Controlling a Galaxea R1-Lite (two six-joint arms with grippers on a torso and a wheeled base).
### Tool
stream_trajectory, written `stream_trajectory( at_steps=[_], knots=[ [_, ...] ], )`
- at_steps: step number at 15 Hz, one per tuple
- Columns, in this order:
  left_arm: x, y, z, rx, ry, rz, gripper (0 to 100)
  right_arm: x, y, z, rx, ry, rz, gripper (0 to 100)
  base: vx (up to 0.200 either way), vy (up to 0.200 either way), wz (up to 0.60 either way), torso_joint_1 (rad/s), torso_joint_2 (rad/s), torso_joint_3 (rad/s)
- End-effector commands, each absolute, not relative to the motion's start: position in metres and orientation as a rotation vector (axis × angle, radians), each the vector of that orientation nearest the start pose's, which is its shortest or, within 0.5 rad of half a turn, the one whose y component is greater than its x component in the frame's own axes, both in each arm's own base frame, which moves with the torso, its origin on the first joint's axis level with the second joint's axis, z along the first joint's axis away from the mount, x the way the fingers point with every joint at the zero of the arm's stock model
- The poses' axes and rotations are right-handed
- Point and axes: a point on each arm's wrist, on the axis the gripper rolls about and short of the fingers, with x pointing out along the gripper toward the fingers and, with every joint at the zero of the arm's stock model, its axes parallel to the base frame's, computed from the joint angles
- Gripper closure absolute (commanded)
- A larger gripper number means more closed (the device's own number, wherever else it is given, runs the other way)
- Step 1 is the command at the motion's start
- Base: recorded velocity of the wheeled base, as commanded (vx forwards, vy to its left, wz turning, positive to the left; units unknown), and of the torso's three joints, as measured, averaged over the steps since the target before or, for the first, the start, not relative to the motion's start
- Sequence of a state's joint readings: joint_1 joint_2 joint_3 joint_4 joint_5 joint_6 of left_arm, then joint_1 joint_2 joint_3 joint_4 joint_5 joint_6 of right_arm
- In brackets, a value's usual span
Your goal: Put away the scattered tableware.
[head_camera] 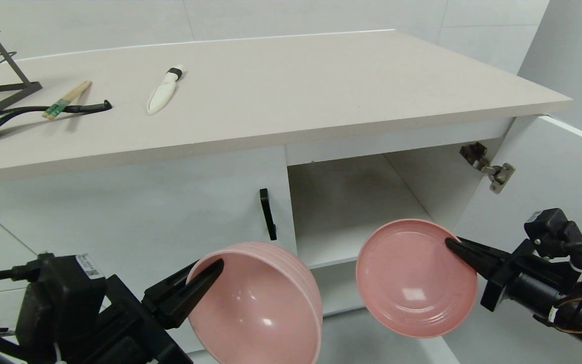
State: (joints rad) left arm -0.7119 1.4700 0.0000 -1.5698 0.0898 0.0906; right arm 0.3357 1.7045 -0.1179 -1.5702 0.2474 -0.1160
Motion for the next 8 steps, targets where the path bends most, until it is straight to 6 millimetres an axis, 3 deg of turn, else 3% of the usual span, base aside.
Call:
stream_trajectory(
  at_steps=[1, 5, 8],
  knots=[
    [0.126, -0.106, 0.142, 0.049, -0.12, -0.616, 100, 0.203, 0.077, 0.114, -0.112, 0.01, 0.588, 100, 0.0, 0.0, 0.0, 0.0, 0.0, 0.0],
    [0.125, -0.105, 0.144, 0.045, -0.132, -0.612, 100, 0.216, 0.085, 0.092, -0.113, 0.104, 0.606, 100, 0.0, 0.0, 0.0, 0.0, 0.0, 0.0],
    [0.124, -0.103, 0.146, 0.049, -0.142, -0.607, 100, 0.231, 0.094, 0.097, -0.083, 0.067, 0.617, 100, 0.0, 0.0, 0.0, 0.0, 0.0, 0.0]
  ],
)
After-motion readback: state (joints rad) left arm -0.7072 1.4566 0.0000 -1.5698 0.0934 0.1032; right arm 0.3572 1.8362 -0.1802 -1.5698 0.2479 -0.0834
